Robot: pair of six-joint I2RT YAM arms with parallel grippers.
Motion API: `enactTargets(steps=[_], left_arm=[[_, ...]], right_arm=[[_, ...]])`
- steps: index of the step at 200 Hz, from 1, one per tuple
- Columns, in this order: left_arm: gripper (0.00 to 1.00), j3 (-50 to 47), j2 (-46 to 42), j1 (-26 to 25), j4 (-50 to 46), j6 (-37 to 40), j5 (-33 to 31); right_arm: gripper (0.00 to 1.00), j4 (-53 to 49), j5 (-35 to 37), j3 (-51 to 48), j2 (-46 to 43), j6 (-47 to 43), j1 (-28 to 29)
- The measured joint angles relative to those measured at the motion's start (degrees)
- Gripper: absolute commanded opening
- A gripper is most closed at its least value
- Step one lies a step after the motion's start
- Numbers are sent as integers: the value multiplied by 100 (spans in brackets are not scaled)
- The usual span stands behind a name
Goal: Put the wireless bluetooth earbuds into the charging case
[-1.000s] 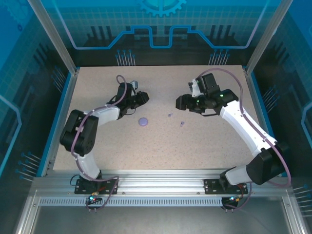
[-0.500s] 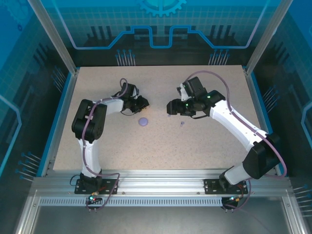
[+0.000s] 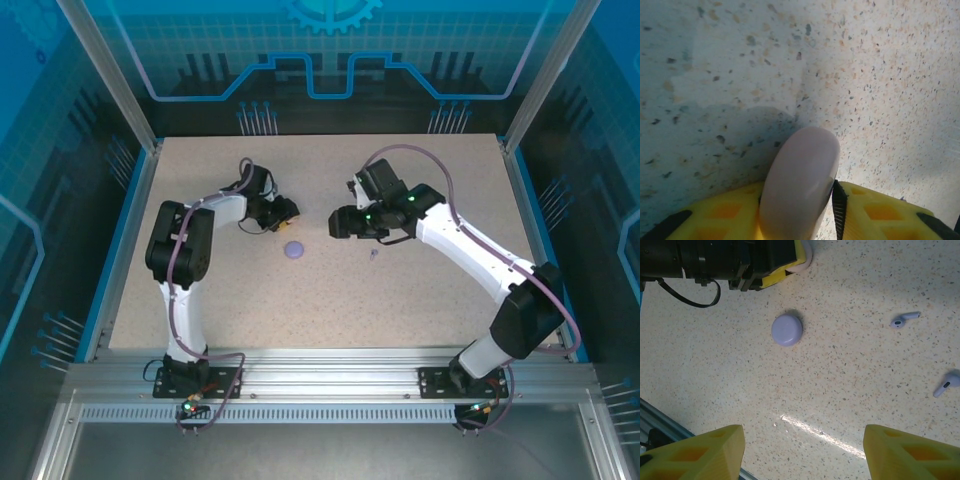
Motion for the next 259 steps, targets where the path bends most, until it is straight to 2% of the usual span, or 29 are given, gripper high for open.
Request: enactTargets(steps=[52, 74, 83, 113, 118, 120, 132, 195, 230, 259], left_arm=[[55, -256, -393, 319, -372, 118, -225], [59, -546, -772, 570, -424, 131, -326], [68, -671, -957, 664, -450, 146, -372], [73, -1084, -1707, 916, -511, 236, -485], [88, -1158, -1843, 949, -503, 251, -511], [91, -1187, -1910, 962, -503, 275, -518], [99, -1384, -2275, 1016, -490, 264, -581], [99, -2667, -3932, 1049, -328, 44, -815], [99, -2918, -4122, 1049, -332, -136, -850], [99, -2918, -4146, 1049, -330, -201, -890]], right_arm=[[67, -87, 92, 391, 304, -2, 118], [68, -129, 136, 612, 542, -4, 190], [69, -155, 157, 728, 662, -4, 223], [70, -269, 269, 1272, 1281, -31, 367], [71, -310, 299, 1405, 1416, -50, 385], [71, -323, 295, 1447, 1464, -48, 396], [71, -433, 350, 1858, 1873, -87, 459], [75, -1141, 802, 4273, 4271, -133, 761], [74, -1532, 1049, 5528, 5449, -151, 863], [73, -1694, 1198, 5860, 5886, -264, 868]])
